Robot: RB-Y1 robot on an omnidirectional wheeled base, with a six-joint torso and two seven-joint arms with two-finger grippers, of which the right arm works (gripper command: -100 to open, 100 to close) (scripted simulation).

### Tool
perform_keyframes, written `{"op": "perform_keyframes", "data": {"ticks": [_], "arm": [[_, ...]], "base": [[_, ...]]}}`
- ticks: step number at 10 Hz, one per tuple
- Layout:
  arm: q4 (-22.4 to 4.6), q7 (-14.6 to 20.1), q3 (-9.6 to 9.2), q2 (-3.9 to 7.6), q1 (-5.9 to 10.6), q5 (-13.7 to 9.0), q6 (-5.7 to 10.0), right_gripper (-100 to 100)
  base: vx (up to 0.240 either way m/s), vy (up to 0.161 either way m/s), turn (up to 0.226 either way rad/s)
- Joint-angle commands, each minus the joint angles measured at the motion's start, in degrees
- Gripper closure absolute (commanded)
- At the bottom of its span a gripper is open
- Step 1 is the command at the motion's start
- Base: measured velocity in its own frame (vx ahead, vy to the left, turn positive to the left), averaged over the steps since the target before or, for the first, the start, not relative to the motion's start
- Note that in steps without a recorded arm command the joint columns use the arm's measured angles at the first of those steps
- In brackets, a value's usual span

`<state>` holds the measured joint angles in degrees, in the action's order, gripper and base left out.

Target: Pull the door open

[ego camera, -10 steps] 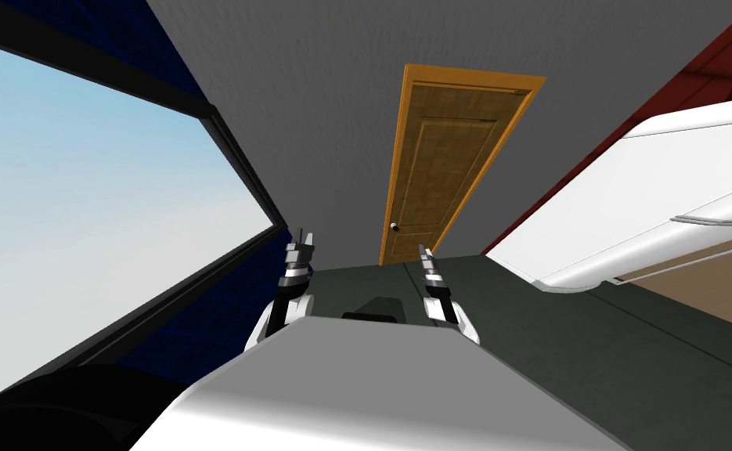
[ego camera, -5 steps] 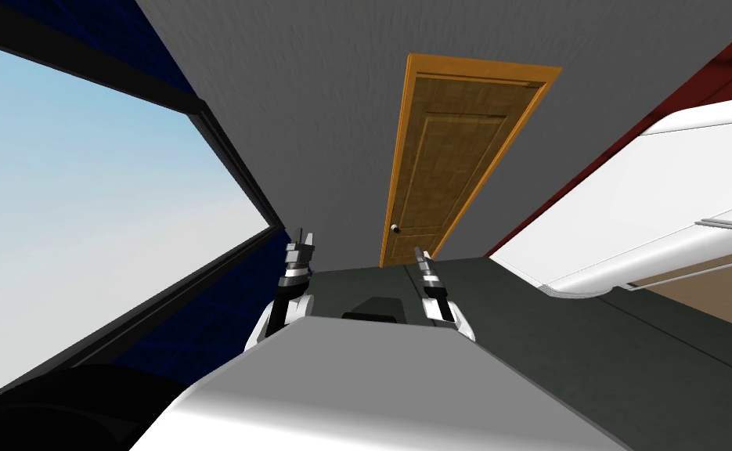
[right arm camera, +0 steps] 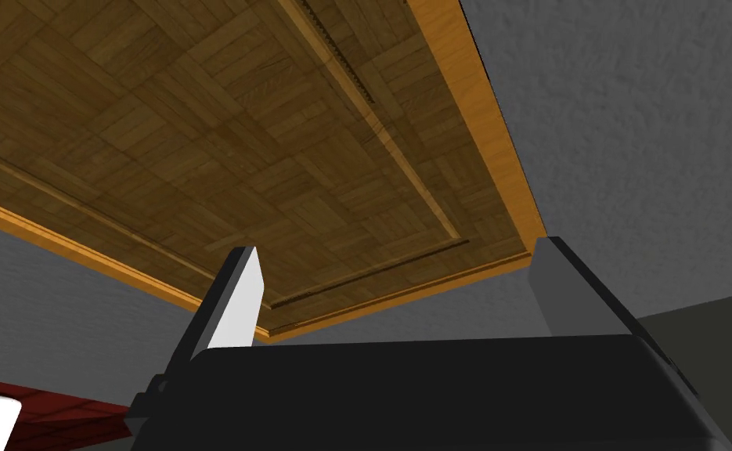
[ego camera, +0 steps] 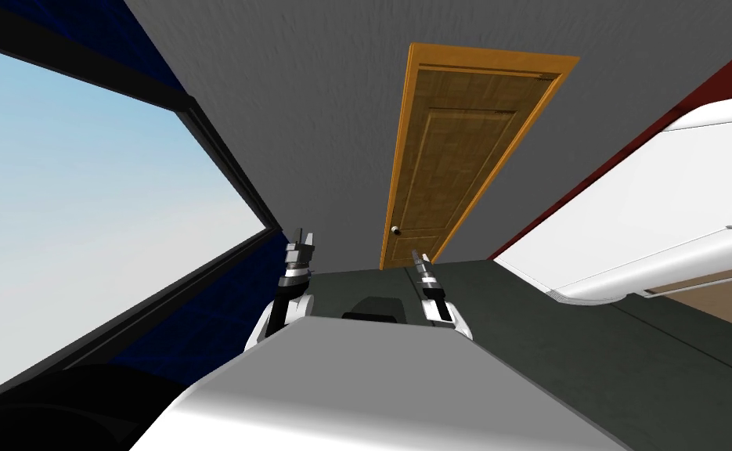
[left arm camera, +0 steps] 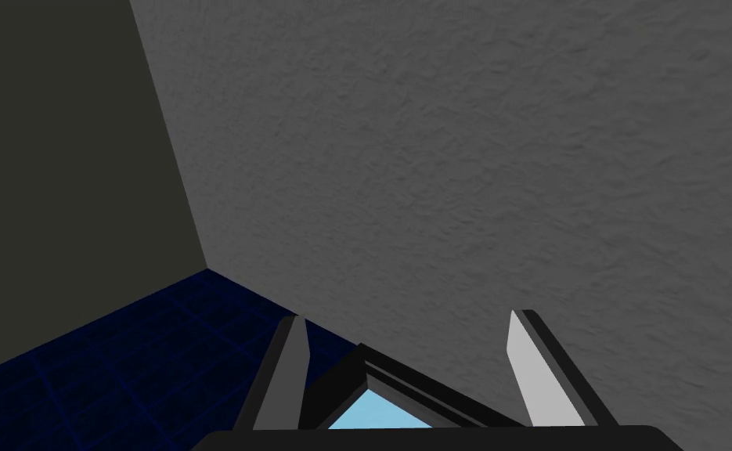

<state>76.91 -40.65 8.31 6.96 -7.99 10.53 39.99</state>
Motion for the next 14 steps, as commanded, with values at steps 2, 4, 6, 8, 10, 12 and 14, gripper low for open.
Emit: {"op": "perform_keyframes", "data": {"ticks": [2, 4, 6, 8, 10, 12, 14], "arm": [[-4.4, -2.7, 0.36, 0.21, 1.52, 0.9, 1.23, -100], [-6.1, -4.0, 0.49, 0.31, 2.1, 1.3, 1.65, -100], [-9.5, -6.3, 0.76, 0.51, 3.25, 2.2, 2.49, -100], [-12.7, -8.6, 1.02, 0.68, 4.34, 3.0, 3.3, -100], [-15.9, -10.9, 1.28, 0.86, 5.44, 3.8, 4.1, -100], [-18.9, -13.0, 1.51, 1.01, 6.45, 4.5, 4.84, -100], [-21.8, -15.1, 1.75, 1.15, 7.44, 5.3, 5.57, -100]], "base": [[0.069, -0.015, 0.016], [0.08, -0.019, 0.015], [0.069, -0.018, 0.016], [0.095, -0.032, 0.021], [0.098, -0.021, 0.021], [0.1, -0.029, 0.019], [0.094, -0.035, 0.018]]}}
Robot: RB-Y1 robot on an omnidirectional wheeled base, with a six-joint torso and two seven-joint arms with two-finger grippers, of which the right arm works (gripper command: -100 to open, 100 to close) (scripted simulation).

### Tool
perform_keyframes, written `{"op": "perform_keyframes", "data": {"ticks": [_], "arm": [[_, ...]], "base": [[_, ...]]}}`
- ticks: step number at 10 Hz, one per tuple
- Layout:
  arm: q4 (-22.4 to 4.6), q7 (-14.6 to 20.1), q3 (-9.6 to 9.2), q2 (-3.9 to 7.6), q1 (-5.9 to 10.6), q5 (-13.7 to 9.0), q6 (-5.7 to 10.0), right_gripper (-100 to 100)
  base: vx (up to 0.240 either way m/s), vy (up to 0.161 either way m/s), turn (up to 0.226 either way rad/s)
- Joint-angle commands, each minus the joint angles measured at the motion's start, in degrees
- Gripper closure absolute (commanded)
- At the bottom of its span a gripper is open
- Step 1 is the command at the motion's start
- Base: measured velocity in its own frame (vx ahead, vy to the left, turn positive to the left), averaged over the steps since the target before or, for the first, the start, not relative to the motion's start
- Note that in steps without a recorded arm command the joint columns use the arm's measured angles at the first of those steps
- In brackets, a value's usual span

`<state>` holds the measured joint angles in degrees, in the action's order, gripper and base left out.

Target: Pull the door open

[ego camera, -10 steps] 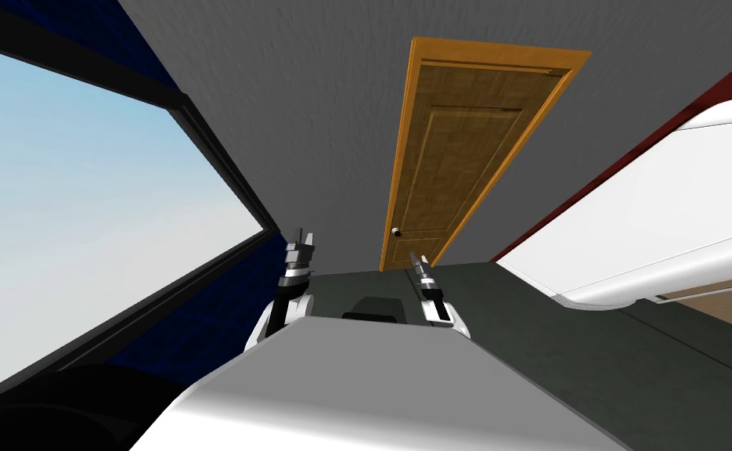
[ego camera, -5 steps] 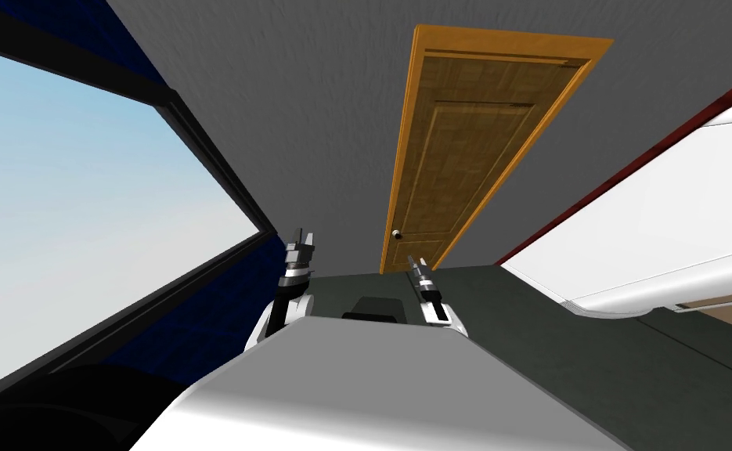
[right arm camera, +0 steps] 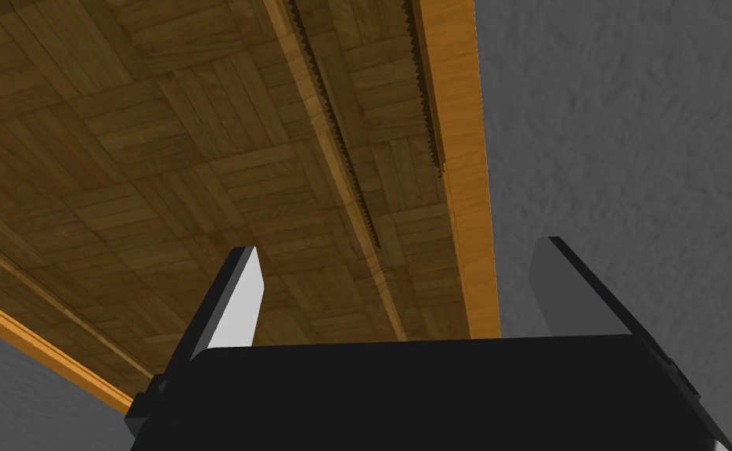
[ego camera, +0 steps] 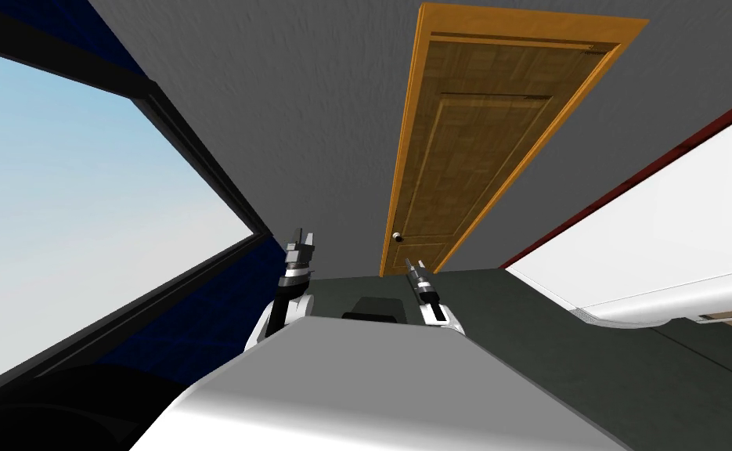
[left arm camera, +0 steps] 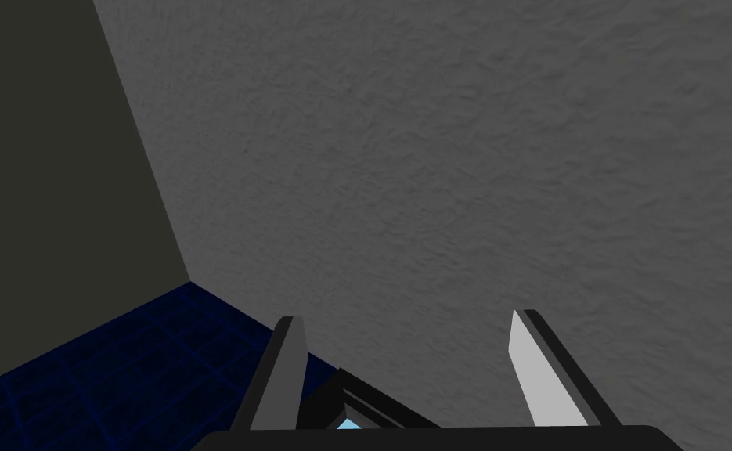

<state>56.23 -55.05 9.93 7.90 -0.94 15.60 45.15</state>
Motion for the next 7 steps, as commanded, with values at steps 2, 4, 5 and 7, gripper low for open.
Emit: {"op": "perform_keyframes", "data": {"ticks": [2, 4, 5, 7], "arm": [[-3.9, -2.7, 0.35, 0.35, 1.34, 0.9, 1.1, -100], [-6.5, -4.4, 0.55, 0.46, 2.19, 1.5, 1.73, -100], [-7.7, -5.3, 0.65, 0.52, 2.62, 1.8, 2.04, -100], [-10.0, -7.0, 0.83, 0.62, 3.41, 2.4, 2.62, -100]], "base": [[0.092, -0.022, 0.018], [0.1, -0.025, 0.015], [0.099, -0.017, 0.014], [0.094, -0.02, 0.016]]}}
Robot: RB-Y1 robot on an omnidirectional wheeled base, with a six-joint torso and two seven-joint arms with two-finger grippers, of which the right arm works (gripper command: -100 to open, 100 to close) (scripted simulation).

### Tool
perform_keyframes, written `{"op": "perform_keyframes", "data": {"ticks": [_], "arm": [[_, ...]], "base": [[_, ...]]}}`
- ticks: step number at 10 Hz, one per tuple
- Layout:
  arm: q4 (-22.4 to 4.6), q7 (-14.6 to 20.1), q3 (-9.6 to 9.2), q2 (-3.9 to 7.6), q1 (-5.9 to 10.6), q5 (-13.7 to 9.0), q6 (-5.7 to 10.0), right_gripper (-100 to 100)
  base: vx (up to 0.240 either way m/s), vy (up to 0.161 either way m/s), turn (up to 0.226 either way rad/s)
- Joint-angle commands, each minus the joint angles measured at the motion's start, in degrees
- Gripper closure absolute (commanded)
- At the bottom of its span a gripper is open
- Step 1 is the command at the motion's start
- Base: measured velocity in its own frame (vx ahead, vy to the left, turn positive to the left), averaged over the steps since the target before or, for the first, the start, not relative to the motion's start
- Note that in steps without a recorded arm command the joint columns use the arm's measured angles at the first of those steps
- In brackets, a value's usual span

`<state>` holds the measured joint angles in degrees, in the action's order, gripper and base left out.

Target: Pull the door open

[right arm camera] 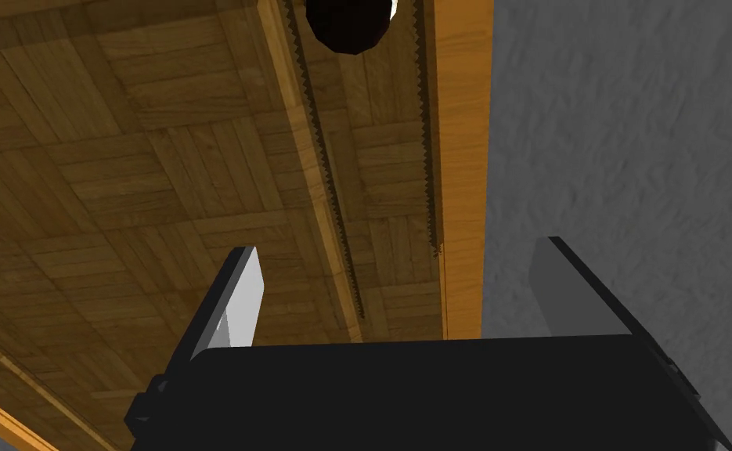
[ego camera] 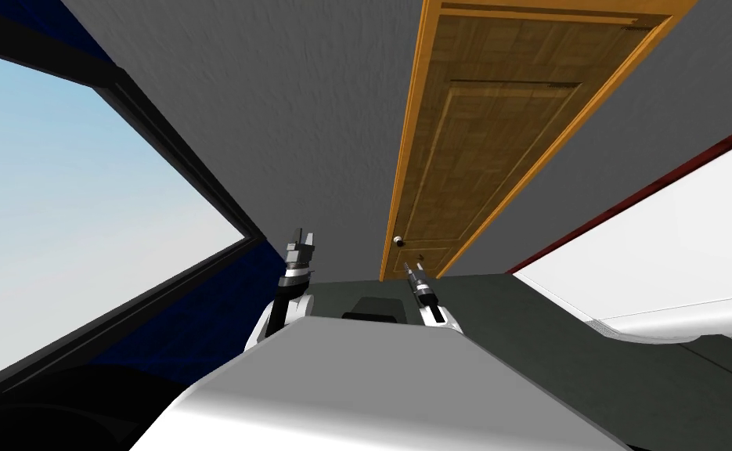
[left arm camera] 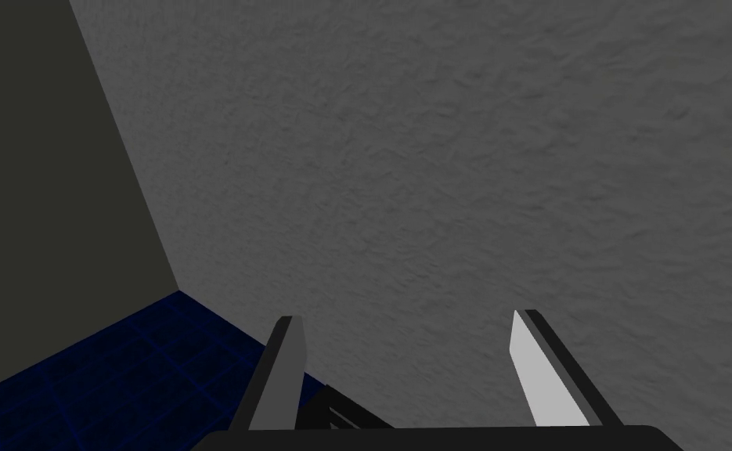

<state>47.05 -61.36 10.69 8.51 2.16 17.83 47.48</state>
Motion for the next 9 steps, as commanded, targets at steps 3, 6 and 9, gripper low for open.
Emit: {"op": "perform_keyframes", "data": {"ticks": [3, 6, 9], "arm": [[-4.9, -3.5, 0.39, 0.19, 1.67, 1.2, 1.29, -100], [-7.0, -5.0, 0.57, 0.27, 2.41, 1.7, 1.82, -100], [-9.2, -6.5, 0.74, 0.35, 3.13, 2.2, 2.36, -100]], "base": [[0.112, -0.029, 0.016], [0.083, -0.028, 0.01], [0.08, -0.013, 0.008]]}}
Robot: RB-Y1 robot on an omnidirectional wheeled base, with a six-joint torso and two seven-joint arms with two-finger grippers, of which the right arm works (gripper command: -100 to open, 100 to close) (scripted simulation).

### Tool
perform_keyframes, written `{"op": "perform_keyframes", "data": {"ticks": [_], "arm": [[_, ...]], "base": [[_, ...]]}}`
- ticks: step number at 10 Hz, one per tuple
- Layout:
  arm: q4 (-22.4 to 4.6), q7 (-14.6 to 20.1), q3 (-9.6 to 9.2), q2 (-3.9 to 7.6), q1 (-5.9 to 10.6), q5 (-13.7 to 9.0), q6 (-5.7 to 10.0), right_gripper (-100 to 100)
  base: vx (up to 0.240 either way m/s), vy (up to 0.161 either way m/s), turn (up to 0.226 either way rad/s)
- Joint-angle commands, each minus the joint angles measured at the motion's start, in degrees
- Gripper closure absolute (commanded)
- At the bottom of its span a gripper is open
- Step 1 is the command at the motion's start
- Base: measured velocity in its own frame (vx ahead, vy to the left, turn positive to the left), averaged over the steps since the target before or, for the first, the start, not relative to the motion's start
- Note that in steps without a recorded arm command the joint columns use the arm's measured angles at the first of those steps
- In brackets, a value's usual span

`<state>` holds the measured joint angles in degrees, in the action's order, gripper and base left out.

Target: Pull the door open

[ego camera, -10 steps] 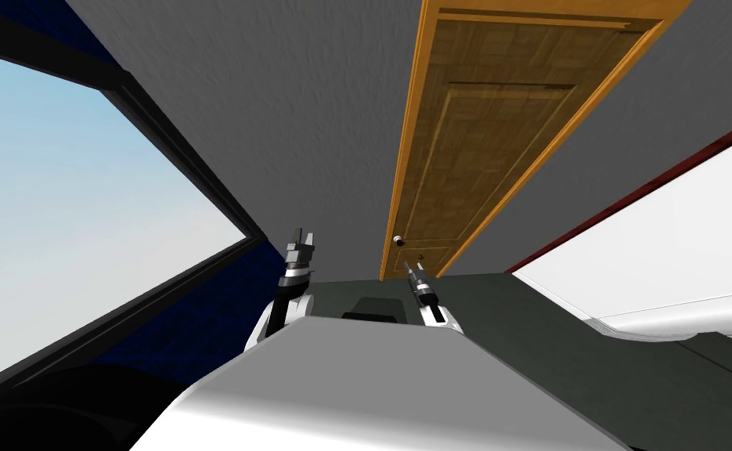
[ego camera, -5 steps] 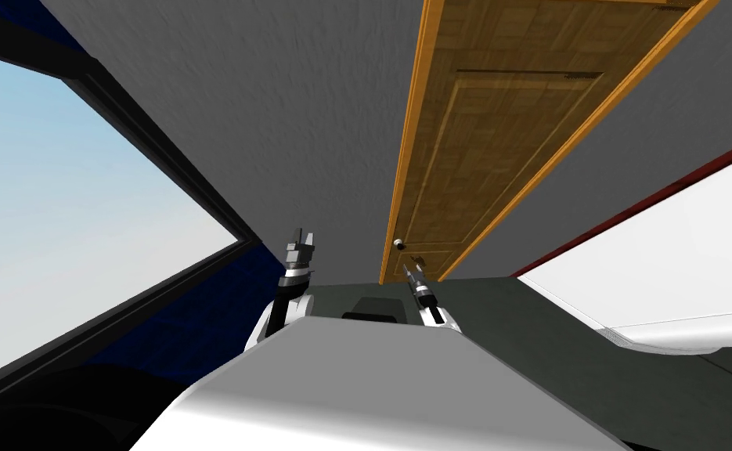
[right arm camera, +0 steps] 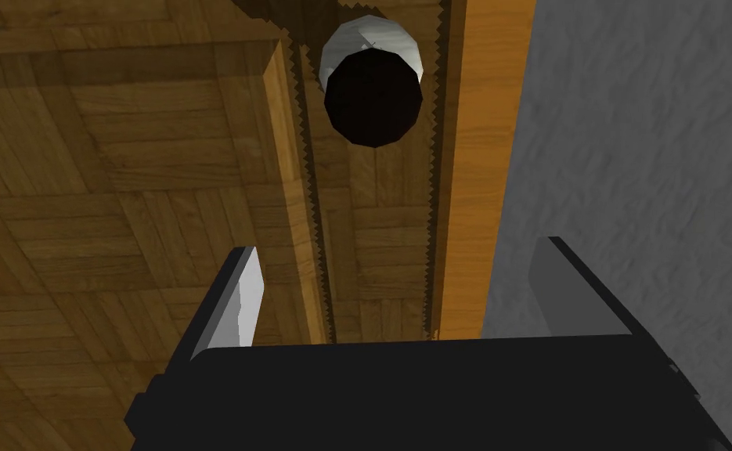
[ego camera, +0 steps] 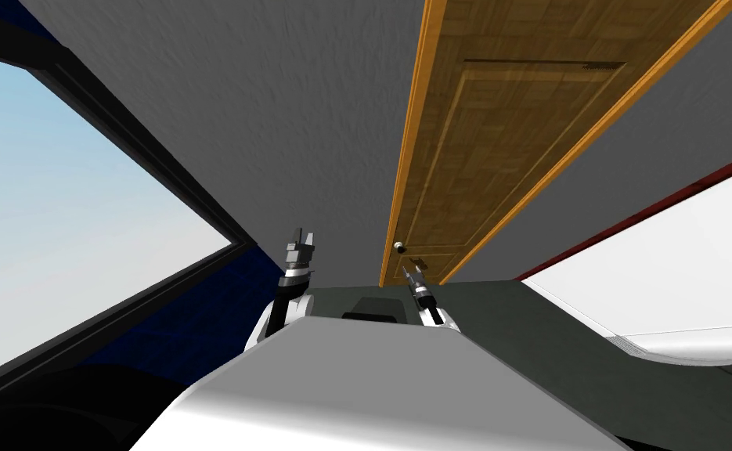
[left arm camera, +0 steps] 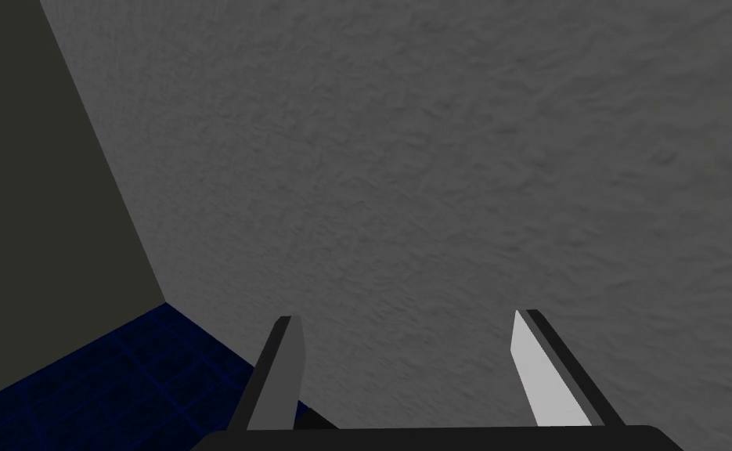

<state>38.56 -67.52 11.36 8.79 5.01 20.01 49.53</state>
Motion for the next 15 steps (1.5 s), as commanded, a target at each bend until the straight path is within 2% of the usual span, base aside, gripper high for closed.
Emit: {"op": "perform_keyframes", "data": {"ticks": [1, 2, 7, 9, 10, 14, 15], "arm": [[-1.7, -1.1, 0.15, 0.11, 0.63, 0.3, 0.57, -100], [-1.5, -0.6, 0.15, 0.16, 0.63, 0.1, 0.5, -100], [-3.9, 1.0, 3.17, 4.04, -1.29, -1.9, 3.46, -100], [-4.1, 1.2, 3.45, 4.4, -1.48, -2.1, 3.73, -100], [-4.8, 1.8, 4.4, 5.62, -2.11, -2.7, 4.63, -100], [-4.5, 1.8, 4.4, 5.6, -2.08, -2.7, 4.58, -100], [-4.5, 1.8, 4.4, 5.6, -2.08, -2.7, 4.58, 100]], "base": [[0.092, -0.023, 0.011], [0.044, -0.011, 0.006], [0.193, 0.083, 0.161], [0.13, 0.012, 0.054], [0.156, 0.018, 0.195], [0.056, -0.002, 0.012], [0.0, 0.0, 0.0]]}}
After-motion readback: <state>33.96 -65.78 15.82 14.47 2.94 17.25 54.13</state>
